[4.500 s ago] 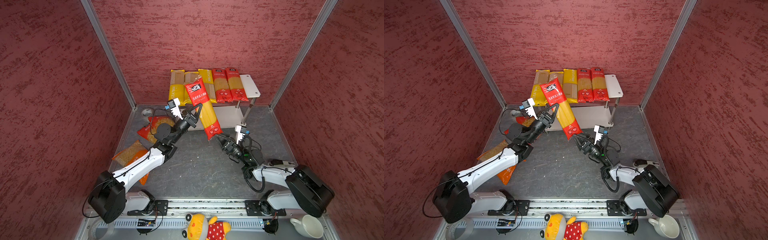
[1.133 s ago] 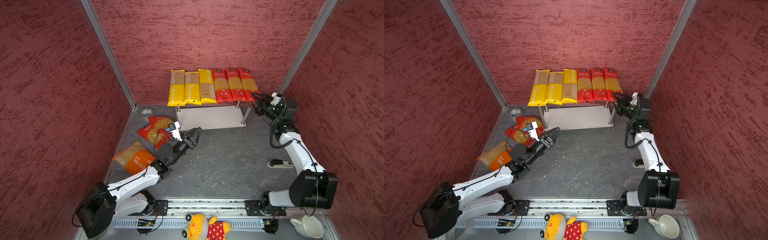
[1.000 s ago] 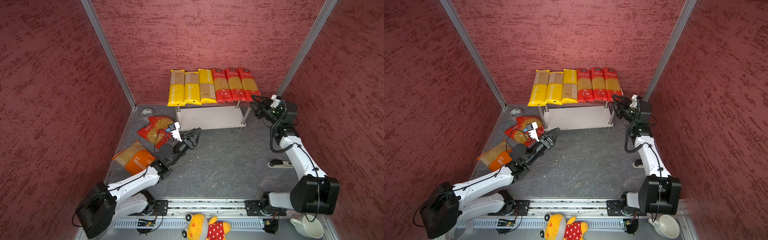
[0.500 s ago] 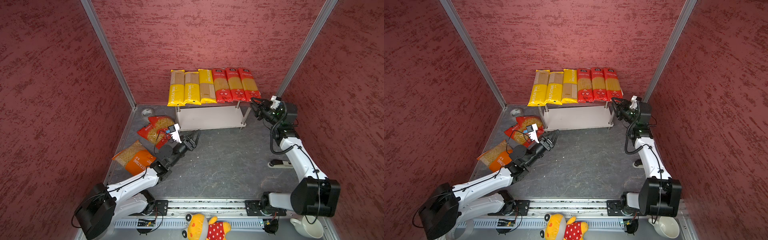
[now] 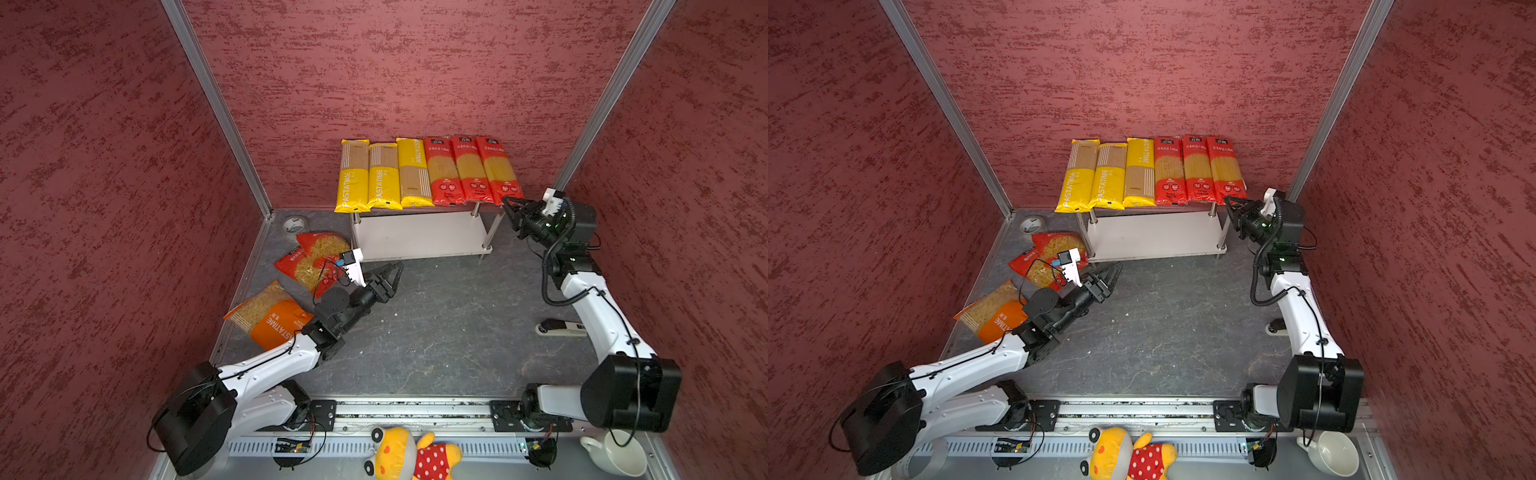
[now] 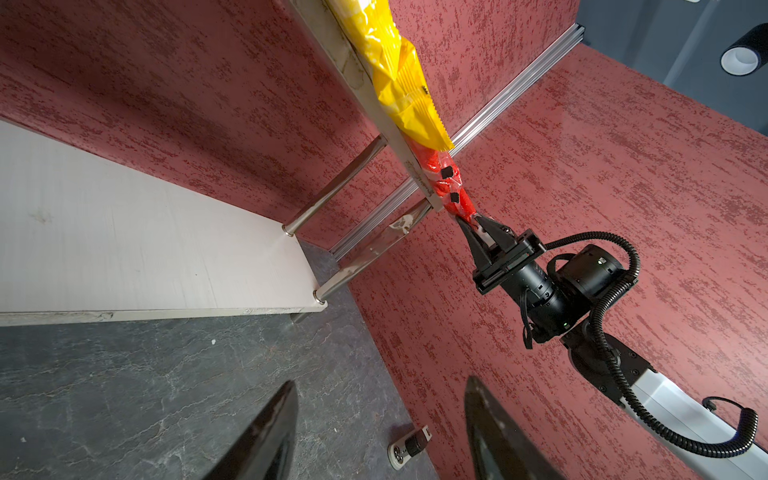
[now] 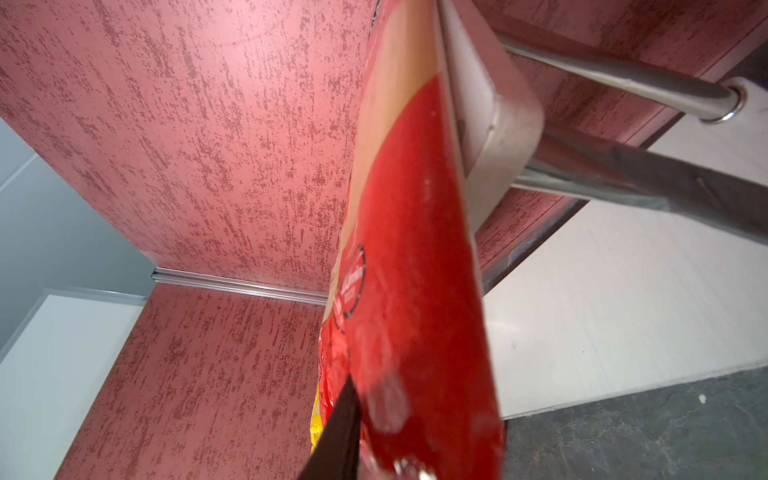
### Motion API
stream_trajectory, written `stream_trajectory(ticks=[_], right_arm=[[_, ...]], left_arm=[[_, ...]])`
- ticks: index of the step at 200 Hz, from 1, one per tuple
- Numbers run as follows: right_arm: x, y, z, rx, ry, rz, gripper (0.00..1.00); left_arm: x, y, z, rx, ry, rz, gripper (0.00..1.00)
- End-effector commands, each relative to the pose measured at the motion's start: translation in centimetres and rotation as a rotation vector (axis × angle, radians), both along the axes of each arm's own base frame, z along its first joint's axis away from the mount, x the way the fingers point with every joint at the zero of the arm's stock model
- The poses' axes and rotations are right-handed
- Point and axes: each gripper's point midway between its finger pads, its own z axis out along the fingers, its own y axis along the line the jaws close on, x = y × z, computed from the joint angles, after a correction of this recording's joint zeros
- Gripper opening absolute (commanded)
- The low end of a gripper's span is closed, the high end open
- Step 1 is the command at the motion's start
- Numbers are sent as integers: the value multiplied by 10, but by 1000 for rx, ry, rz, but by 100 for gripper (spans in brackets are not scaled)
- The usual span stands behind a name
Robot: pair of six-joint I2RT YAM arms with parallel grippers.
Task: Place and organize the pasta boxes and bags onto the shelf
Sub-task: 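Draw the right gripper back from the shelf and lower it, then reach the right gripper across to the orange pasta bag and grasp it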
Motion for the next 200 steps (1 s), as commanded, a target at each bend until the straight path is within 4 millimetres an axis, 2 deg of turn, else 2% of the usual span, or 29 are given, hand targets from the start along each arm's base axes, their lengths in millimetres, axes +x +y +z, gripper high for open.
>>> stream_trajectory(ticks=[1,20,45,74,81,127,165,200], right_arm=[[-8,-3,15,-46,-33,-18,32],[-14,2,18,-48,-45,10,42],[-32,8,16,-43,-50,36,45],[-62,24,-7,-31,-8,50,45],[-69,30,-19,-22,17,54,45],[-104,74,-116,15,210,93,45],[-117,117,-188,-103,350,138,45],[-120,169,-235,-186,427,251,47]], left_arm=[[1,-1,6,10,-23,-1,63],[1,-1,6,11,-24,-2,63],[-2,-3,6,30,-29,-22,63],[-11,-12,-3,202,-18,-74,63],[-14,-13,-16,263,9,-84,64],[-20,-4,-48,394,95,-95,64],[-20,6,-80,477,209,-64,64],[-20,23,-116,583,366,-34,64]])
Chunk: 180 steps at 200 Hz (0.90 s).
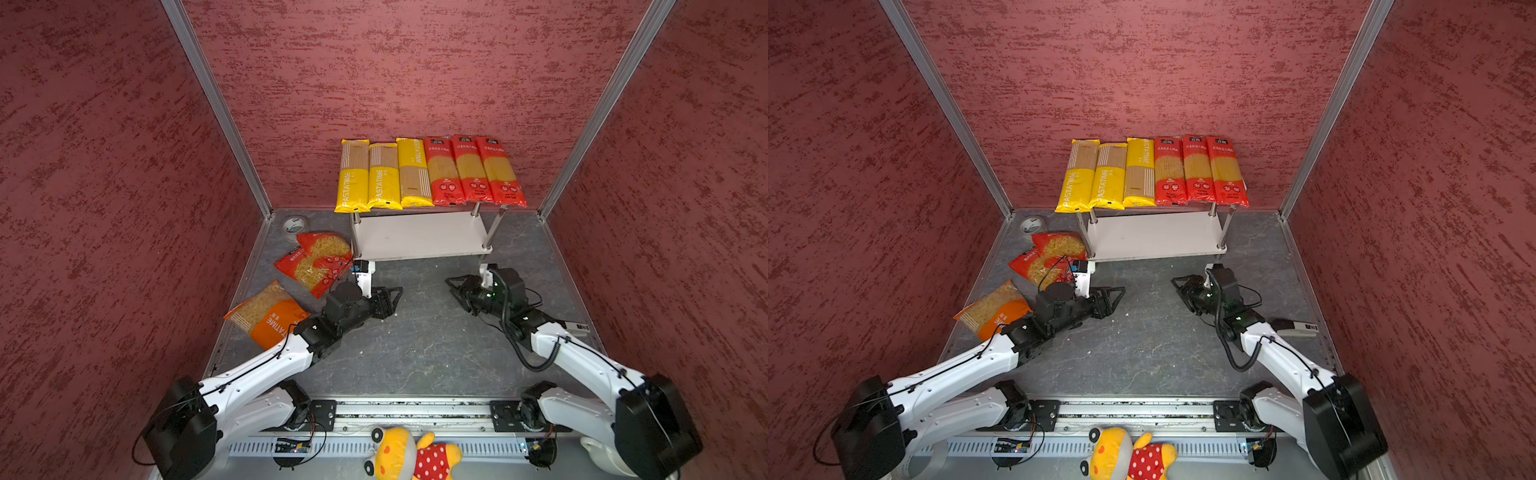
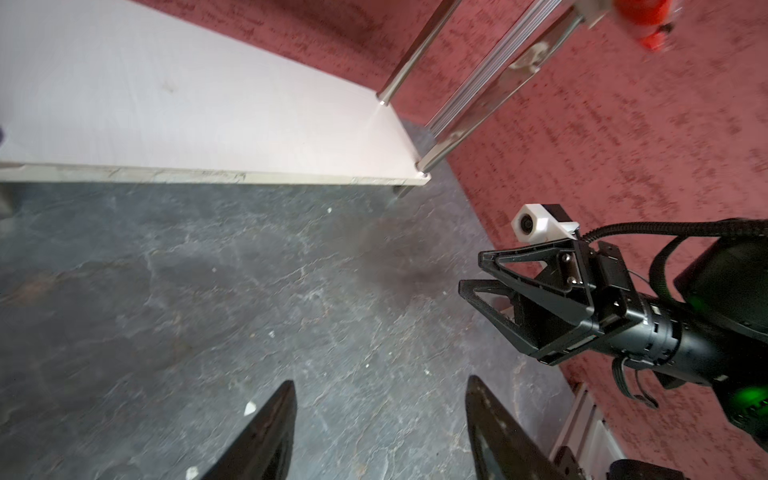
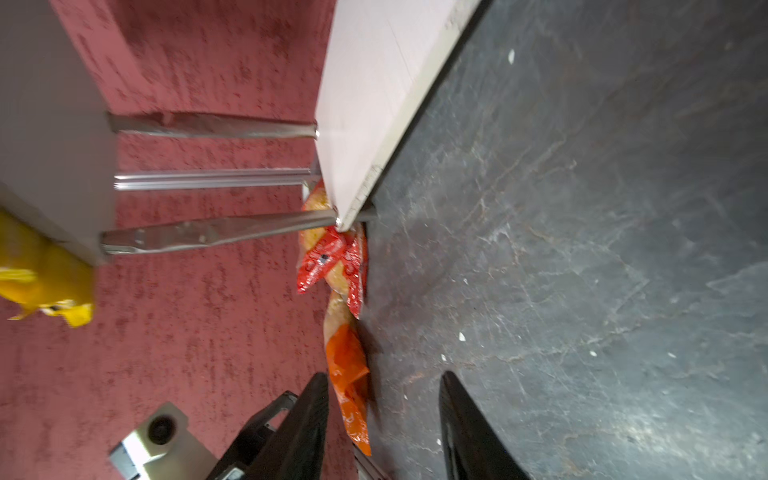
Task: Place and organize the pasta boxes and bags onto the shelf
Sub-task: 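Reach the right gripper across to the orange pasta bag and grasp it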
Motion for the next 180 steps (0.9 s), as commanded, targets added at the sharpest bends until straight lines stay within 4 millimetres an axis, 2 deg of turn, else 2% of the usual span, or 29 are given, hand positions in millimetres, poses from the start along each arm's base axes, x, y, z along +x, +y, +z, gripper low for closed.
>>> stream_trajectory(ticks=[1,20,41,80,102,139,180], right_arm=[[10,23,-15,-40,-14,8,46],[14,55,-22,-28,-11,70,47],[16,100,-28,-18,-23,145,48],[8,190,-40,41,-7,310,49],[-1,234,-47,63,5,400,49],[-4,279,-55,72,10,460,50],[-12,321,-50,90,-11,548,51]], left_arm=[[1,17,-26,114,109,49,64],[7,42,-41,143,220,118,64],[13,75,-45,119,292,195,64],[23,138,-32,61,294,365,65],[25,163,-22,1,303,437,66],[26,203,-20,-113,339,586,67],[22,211,-22,-45,337,624,67]])
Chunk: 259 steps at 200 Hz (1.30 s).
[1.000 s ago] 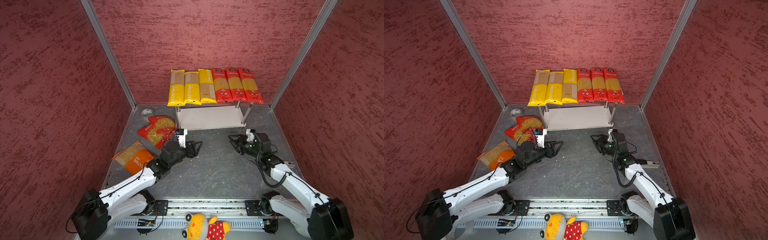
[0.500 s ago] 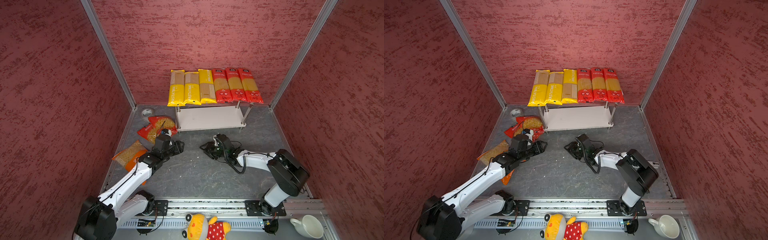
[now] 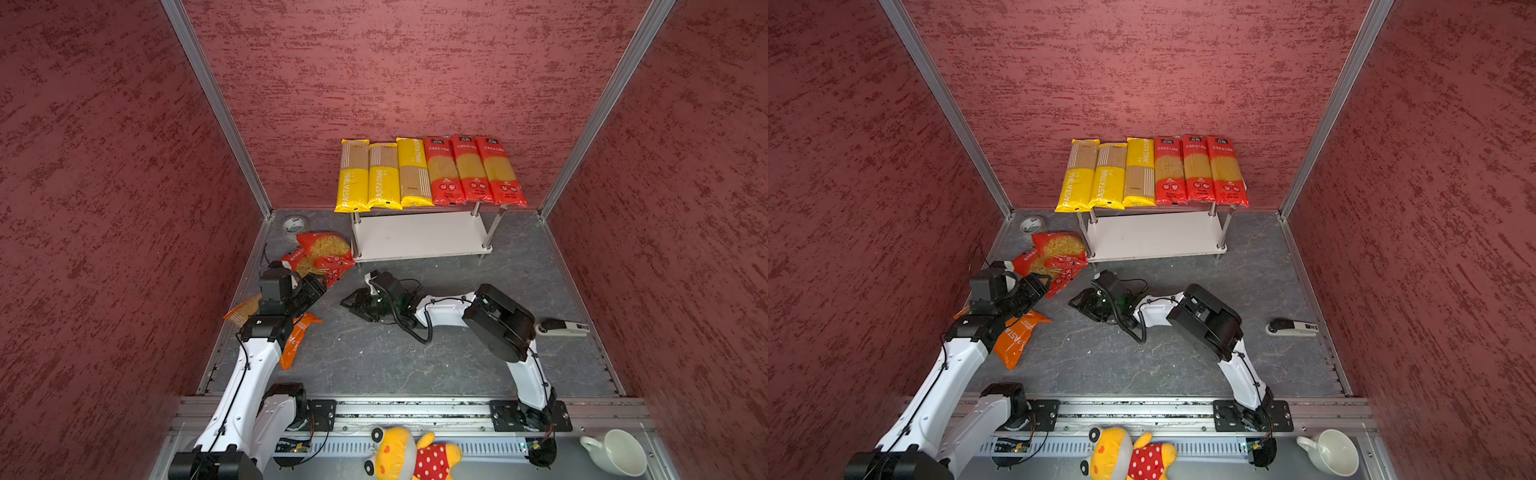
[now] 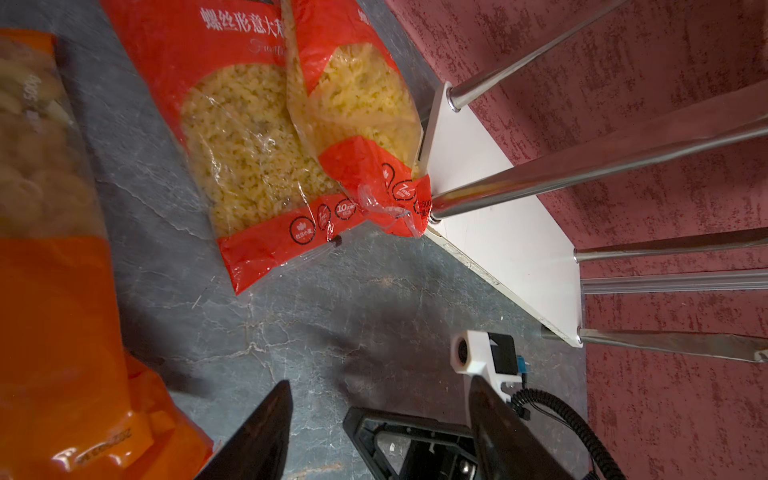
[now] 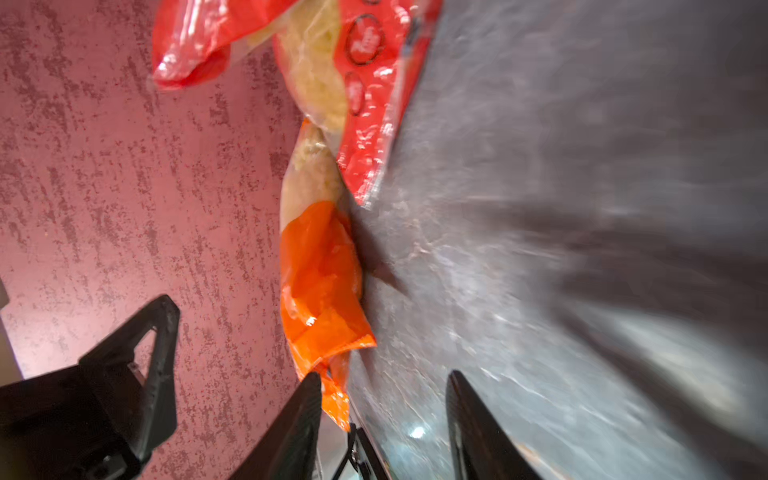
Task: Place and organize the pasta boxes and bags onto the shelf
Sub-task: 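Reach the right gripper across to the orange pasta bag and grasp it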
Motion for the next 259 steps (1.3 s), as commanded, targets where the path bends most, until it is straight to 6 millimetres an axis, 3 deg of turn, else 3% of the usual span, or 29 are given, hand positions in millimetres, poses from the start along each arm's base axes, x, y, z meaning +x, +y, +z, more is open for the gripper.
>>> stream_trajectory(ticks=[1,37,74,127,151,181,211,233,259], right_arm=[[-5,25,12,36,-8,51,51],[-22,57,13,74,-6,148,51],[-31,81,-1,90,49,203,56],[-47,114,6,119,57,298,51],[-49,118,2,106,60,278,44],[-43,99,-20,-64,39,226,58],[-57,82,-37,-140,47,225,59],[-72,89,-33,-55,72,235,59],[-76,109,-13,50,70,245,58]], left_arm=[[-8,3,-1,40,29,9,67],[-13,20,26,233,7,29,67],[-10,8,44,281,-50,-34,68],[-14,-8,52,287,-103,-87,70],[-11,-25,64,246,-152,-133,71],[-16,-44,80,213,-206,-199,71],[-23,-53,83,195,-220,-229,71],[-27,-61,86,170,-238,-253,71],[-32,-62,88,152,-249,-258,71]])
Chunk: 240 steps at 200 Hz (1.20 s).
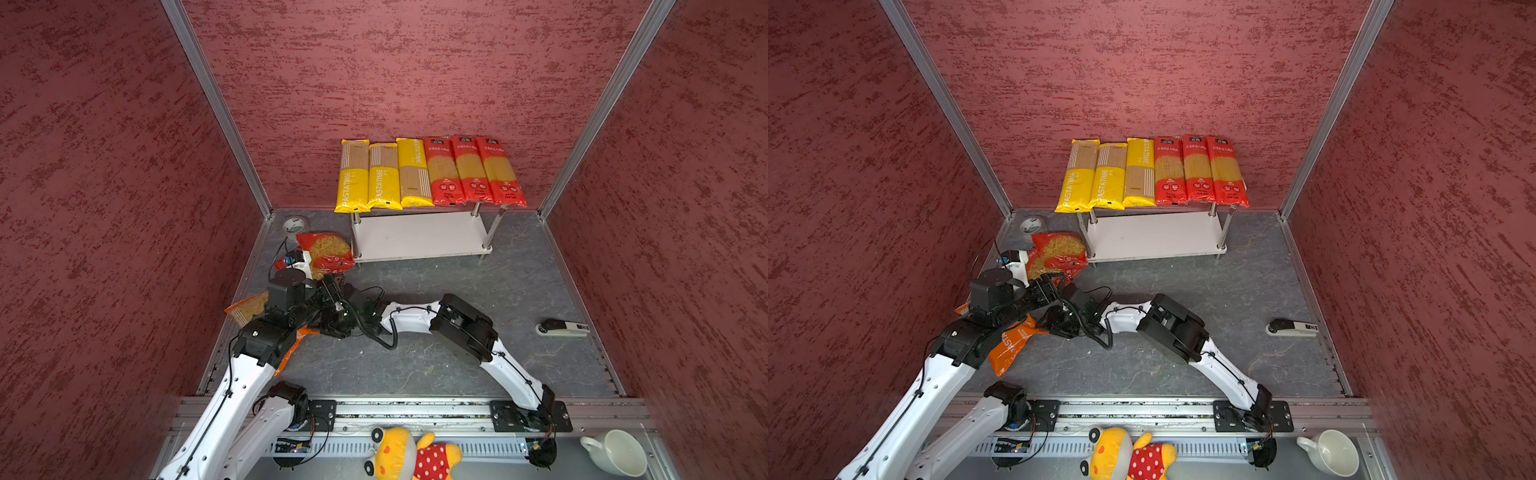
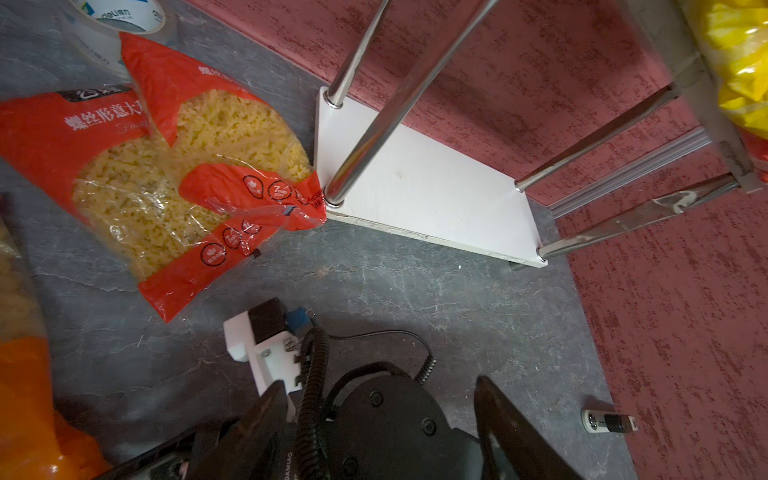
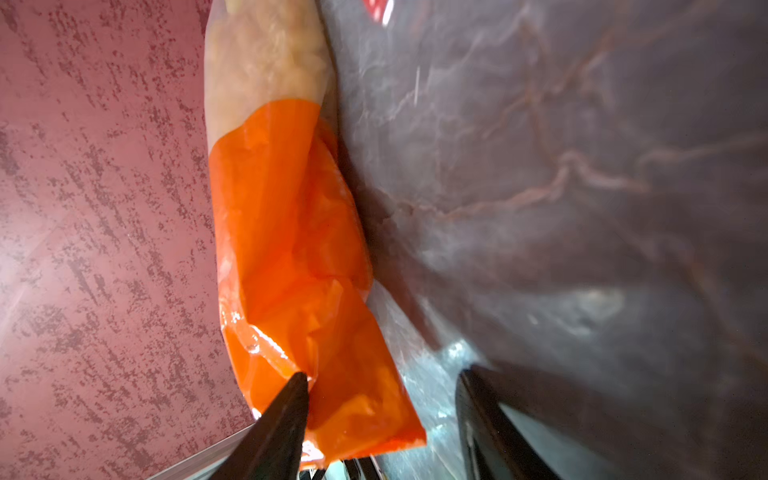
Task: Place and organize the pasta boxes and bags onto the shelf
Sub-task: 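Reach the right gripper across to the orange pasta bag and grasp it, then drag the orange pasta bag toward the table center with the right gripper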
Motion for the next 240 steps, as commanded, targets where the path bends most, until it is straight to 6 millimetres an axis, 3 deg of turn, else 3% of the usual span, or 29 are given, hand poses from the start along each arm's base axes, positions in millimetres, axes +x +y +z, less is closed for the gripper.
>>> stream_trajectory(ticks=[1,49,75,105,129,139,164,189,217,240], right_arm=[[-13,21,25,101,12,3,58],[-22,52,41,217,52,4,56],[-23,59,47,236,46,-3,38],[-21,45,51,236,33,-48,11],[-25,28,54,239,28,-52,0],[-29,20,56,245,36,-40,0],[-35,-11,60,252,43,-36,0],[-29,-58,65,249,38,-65,0],[-20,-126,64,216,37,-110,0],[-18,-195,51,149,45,-167,0]], left_arm=[[-4,-5,12,-36,-40,-20,71],[-11,-3,14,-44,-60,-21,71],[-14,-2,16,-44,-65,-20,71],[-15,-1,18,-52,-70,-18,72],[-13,0,18,-52,-65,-11,72],[-12,1,18,-48,-61,-6,72],[-6,4,23,-30,-57,8,72],[2,7,30,-11,-64,21,72],[12,7,24,-10,-38,31,72],[17,2,12,-31,1,22,71]])
